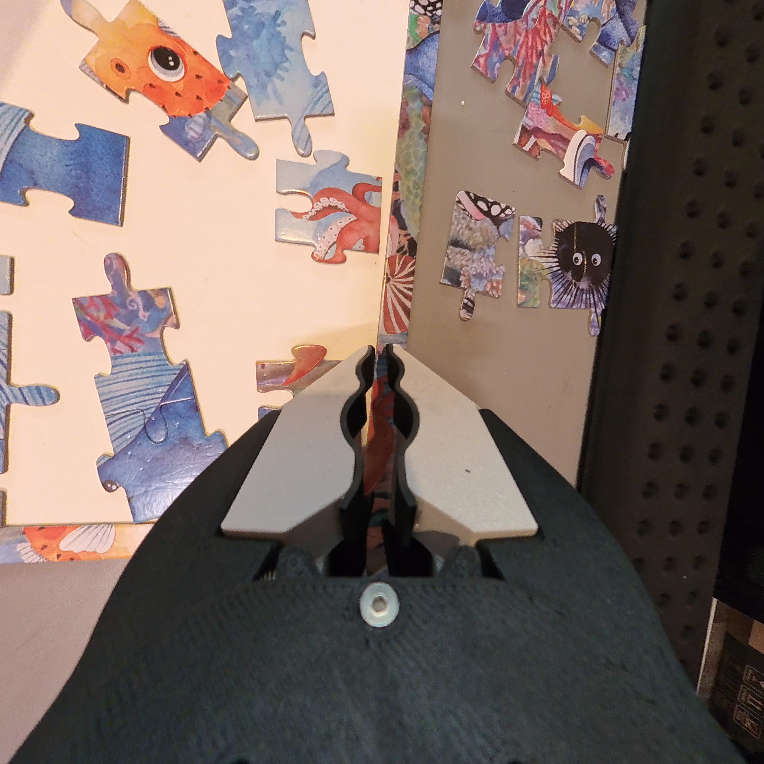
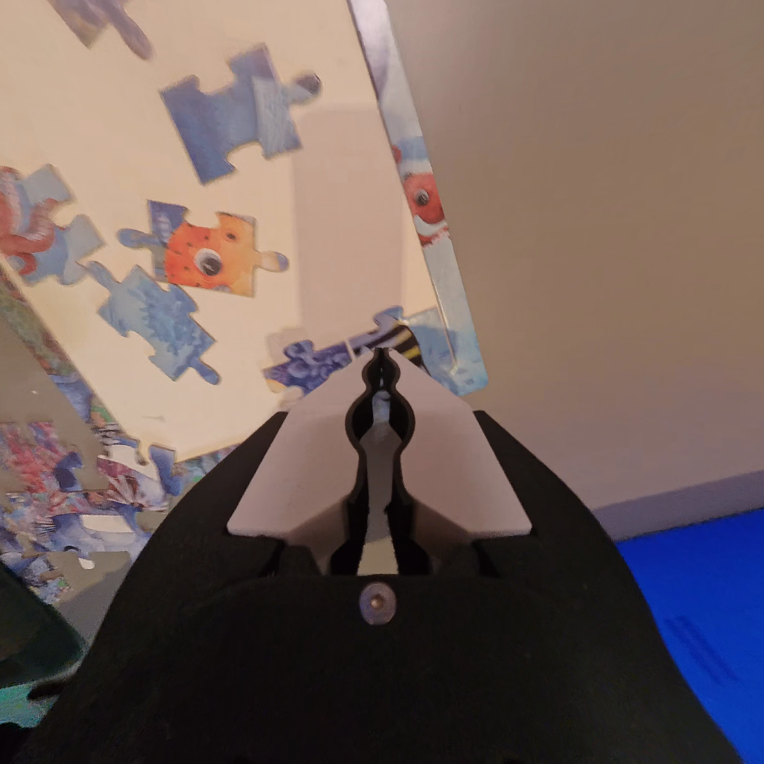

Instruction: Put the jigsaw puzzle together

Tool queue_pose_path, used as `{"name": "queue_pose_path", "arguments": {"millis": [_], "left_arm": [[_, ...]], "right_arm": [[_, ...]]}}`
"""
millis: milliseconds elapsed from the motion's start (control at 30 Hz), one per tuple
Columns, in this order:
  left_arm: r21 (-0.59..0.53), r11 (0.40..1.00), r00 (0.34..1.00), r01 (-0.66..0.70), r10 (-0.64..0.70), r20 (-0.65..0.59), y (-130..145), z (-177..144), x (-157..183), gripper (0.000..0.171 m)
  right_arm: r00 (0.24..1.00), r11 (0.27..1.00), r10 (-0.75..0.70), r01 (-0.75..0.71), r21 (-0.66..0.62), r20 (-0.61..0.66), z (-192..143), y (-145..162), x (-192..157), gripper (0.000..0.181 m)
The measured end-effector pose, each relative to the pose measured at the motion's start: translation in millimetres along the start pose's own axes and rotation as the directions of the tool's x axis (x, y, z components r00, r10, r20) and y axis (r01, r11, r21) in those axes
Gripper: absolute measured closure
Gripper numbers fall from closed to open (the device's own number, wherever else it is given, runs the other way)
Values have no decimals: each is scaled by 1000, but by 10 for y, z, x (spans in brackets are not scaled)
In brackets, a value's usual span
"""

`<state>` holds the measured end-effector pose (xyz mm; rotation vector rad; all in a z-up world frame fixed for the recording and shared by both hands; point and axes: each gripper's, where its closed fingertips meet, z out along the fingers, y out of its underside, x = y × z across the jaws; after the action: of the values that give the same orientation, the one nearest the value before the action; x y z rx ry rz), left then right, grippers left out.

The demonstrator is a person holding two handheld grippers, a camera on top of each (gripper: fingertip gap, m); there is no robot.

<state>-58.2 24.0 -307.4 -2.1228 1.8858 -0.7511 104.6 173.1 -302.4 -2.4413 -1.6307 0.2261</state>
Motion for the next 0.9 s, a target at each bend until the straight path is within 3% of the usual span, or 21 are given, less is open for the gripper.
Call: {"name": "queue_pose_path", "arguments": {"millis": [167,267,367,633,900], "left_arm": [[1,1000,1000,3,-3,-3,-5,-1,-4,168],[3,1000,1000,2,-2,-2,-2,2,0,168],[2,1000,1000,4,-4,-4,4,5,-13,169],[-6,1000,1000,1,-1,11,6,11,2,168],[2,1000,1000,12,-12,7,3,22,-3,170]], "right_arm": [[999,996,23,-26,-81,-35,68,74,111,181],[999,1000,29,-29,7,-24,-82,-39,69,181],[997,1000,29,-28,14,-70,-242,28,67,181],[1000,1000,18,-18,-26,11,22,254,-244,145],[1000,1000,8,-8,14,22,11,335,-356,141]]}}
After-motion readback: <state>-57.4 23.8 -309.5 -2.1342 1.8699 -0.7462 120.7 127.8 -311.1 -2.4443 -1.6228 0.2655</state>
